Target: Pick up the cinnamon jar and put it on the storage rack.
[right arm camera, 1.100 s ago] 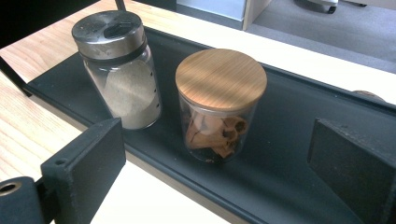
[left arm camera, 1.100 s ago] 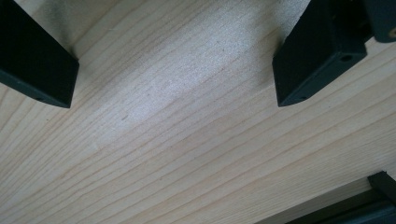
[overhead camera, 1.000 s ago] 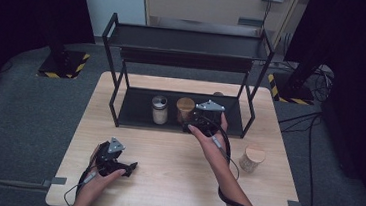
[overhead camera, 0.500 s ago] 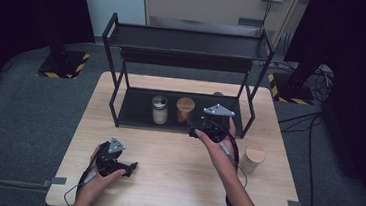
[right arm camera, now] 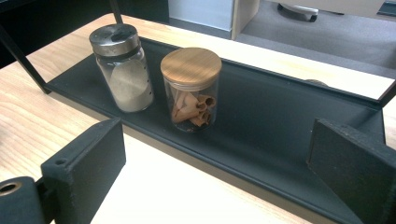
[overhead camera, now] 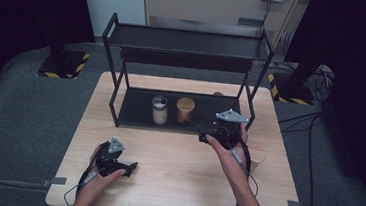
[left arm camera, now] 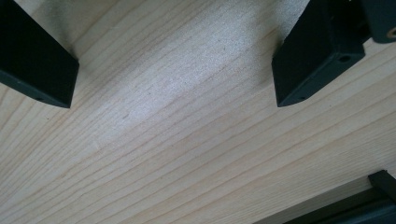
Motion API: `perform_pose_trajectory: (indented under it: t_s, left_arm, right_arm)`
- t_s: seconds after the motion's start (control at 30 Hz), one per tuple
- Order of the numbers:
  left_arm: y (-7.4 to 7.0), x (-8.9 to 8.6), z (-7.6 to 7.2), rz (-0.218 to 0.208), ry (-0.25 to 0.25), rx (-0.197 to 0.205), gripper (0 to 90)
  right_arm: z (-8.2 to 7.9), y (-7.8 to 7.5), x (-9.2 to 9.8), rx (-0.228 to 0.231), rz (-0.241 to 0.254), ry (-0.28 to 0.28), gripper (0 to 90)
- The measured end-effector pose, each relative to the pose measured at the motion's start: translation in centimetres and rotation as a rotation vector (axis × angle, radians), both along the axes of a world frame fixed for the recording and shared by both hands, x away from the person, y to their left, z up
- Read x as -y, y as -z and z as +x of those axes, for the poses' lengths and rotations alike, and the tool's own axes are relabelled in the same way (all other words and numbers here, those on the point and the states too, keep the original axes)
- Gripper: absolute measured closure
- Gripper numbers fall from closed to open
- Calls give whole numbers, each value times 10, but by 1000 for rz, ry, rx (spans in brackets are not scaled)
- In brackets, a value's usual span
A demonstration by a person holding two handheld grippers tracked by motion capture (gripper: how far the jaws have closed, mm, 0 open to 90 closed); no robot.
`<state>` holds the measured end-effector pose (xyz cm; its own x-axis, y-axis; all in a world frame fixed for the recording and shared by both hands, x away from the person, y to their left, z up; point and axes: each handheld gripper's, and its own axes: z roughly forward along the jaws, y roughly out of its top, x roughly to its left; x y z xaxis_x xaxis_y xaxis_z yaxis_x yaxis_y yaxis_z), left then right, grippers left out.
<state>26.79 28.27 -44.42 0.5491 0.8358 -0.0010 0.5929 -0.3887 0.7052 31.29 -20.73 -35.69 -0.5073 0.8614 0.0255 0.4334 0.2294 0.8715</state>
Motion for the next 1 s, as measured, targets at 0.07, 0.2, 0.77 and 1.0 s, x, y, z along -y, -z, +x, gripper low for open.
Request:
perform_pose_trajectory:
  t_s: [0.07,0.2,0.77,1.0]
  left_arm:
    - [0,0,0,0,0,0,0]
    - [0,0,0,0,-1,0,0]
    - [0,0,0,0,0,0,0]
    - [0,0,0,0,-1,0,0]
  right_arm:
    - [-3,-1,1,2,-1,0,46]
    - [-6,-3,6,5,-2,-4,45]
    - [-25,-9,38,11,-21,25,42]
    - [-34,-11,50,18,-19,45,41]
